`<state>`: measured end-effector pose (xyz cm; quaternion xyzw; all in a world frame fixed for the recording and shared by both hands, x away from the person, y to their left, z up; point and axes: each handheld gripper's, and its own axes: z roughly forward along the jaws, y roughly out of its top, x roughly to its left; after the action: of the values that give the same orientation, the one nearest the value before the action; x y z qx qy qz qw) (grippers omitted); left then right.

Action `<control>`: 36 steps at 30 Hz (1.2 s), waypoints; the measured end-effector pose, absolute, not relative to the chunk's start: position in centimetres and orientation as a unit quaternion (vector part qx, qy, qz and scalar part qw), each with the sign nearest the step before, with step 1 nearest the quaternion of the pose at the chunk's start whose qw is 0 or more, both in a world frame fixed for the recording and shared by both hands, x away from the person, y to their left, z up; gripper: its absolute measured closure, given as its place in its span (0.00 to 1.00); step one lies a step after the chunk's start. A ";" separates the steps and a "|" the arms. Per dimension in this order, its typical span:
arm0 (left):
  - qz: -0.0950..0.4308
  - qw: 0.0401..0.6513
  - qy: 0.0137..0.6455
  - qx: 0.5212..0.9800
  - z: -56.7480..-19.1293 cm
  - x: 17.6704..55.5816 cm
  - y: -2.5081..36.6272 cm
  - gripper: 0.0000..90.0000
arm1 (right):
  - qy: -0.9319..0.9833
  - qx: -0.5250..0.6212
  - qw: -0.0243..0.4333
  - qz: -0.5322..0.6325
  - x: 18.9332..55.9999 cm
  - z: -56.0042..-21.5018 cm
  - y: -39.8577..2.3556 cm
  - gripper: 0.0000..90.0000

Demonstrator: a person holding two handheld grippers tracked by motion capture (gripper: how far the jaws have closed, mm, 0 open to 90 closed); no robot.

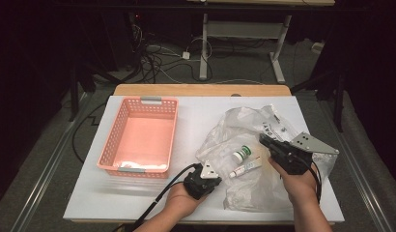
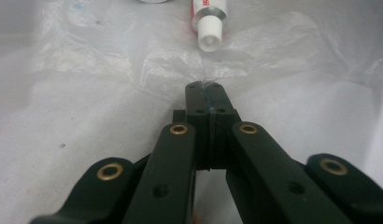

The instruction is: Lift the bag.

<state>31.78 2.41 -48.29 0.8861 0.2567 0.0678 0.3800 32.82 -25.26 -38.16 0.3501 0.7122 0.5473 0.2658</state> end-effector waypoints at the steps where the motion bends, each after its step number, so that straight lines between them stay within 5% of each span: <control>1: 0.065 0.383 0.248 0.887 -48.3 31.7 2.5 0.99 | 0.712 0.351 0.266 0.548 32.8 -38.1 -25.2 1.00; 8: 0.099 0.450 0.240 0.854 -46.9 31.1 3.8 0.99 | 0.709 0.344 0.271 0.553 32.6 -38.0 -25.1 1.00; 18: 0.168 0.546 0.248 0.782 -39.7 32.4 4.7 0.99 | 0.688 0.339 0.301 0.566 33.7 -35.4 -25.1 1.00; 36: 0.259 0.633 0.210 0.699 -26.8 35.9 4.2 0.99 | 0.602 0.337 0.385 0.613 37.8 -24.4 -25.8 1.00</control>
<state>35.90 4.17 -26.76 0.6986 0.2103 0.2595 0.6328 37.81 -25.78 -24.43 0.3369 0.6024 0.6126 0.3851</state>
